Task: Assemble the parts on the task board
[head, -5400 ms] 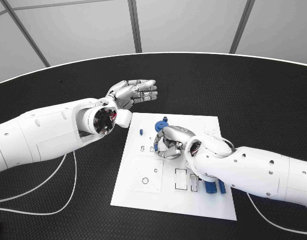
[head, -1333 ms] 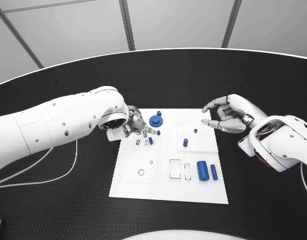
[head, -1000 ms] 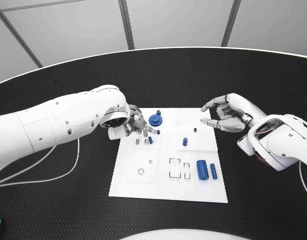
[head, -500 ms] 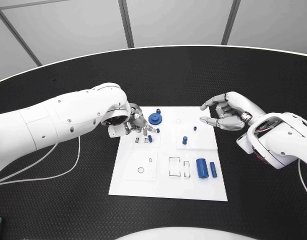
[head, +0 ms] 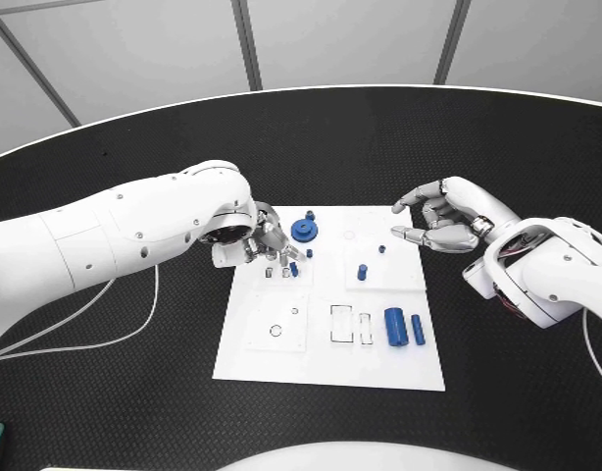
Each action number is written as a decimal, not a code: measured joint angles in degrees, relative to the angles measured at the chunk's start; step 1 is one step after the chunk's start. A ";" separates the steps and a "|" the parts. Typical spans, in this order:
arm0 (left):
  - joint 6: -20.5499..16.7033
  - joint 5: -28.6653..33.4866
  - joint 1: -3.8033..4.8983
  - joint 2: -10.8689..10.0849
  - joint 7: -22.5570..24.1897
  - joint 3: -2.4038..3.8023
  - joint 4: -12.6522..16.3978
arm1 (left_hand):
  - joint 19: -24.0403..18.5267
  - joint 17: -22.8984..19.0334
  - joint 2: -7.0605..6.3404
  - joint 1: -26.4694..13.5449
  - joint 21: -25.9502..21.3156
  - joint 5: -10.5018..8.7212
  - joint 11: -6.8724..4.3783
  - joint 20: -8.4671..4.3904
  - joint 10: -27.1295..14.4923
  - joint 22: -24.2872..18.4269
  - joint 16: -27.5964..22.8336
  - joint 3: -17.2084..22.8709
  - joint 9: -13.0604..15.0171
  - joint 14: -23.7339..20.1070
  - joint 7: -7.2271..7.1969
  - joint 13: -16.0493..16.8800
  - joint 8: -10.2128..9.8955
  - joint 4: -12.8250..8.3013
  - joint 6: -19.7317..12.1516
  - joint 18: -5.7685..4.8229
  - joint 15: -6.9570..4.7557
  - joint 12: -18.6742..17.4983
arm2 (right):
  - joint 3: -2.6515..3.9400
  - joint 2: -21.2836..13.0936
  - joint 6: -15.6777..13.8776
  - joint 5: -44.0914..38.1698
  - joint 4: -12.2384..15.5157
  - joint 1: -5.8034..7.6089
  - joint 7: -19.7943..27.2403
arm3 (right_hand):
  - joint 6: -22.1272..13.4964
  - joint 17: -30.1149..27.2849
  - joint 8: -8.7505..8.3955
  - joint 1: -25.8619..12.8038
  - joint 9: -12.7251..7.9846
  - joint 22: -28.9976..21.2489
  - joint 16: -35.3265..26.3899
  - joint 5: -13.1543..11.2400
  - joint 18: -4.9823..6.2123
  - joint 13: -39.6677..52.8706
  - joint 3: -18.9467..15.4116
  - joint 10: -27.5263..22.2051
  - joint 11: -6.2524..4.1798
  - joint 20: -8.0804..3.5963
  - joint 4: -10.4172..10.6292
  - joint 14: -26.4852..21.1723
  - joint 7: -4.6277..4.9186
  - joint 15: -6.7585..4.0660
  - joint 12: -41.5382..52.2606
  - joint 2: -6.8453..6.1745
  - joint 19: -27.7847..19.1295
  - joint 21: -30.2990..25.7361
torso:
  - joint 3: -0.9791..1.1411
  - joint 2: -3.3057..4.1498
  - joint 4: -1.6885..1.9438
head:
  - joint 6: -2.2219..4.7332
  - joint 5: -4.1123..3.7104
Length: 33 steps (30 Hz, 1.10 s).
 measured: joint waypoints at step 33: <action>0.04 0.49 -0.66 0.80 0.20 -0.13 -1.32 | 0.00 -0.01 1.19 1.19 -0.01 0.00 0.00 0.00 -0.43 0.02 0.00 0.65 0.18 0.00 0.00 -0.35 0.23 -0.15 -0.40 0.01 0.00 0.00 | 0.00 0.58 0.31 0.00 -0.34 0.00 -0.13 | 0.20 0.04 0.00 0.00 -0.05 0.00 0.00 0.28 0.00 -0.01 0.16 0.15 -0.15 -0.21 0.16 0.00 -0.20 0.00 0.00 0.00 0.21 0.00 | -0.02 0.04 0.02 | -0.97 -0.16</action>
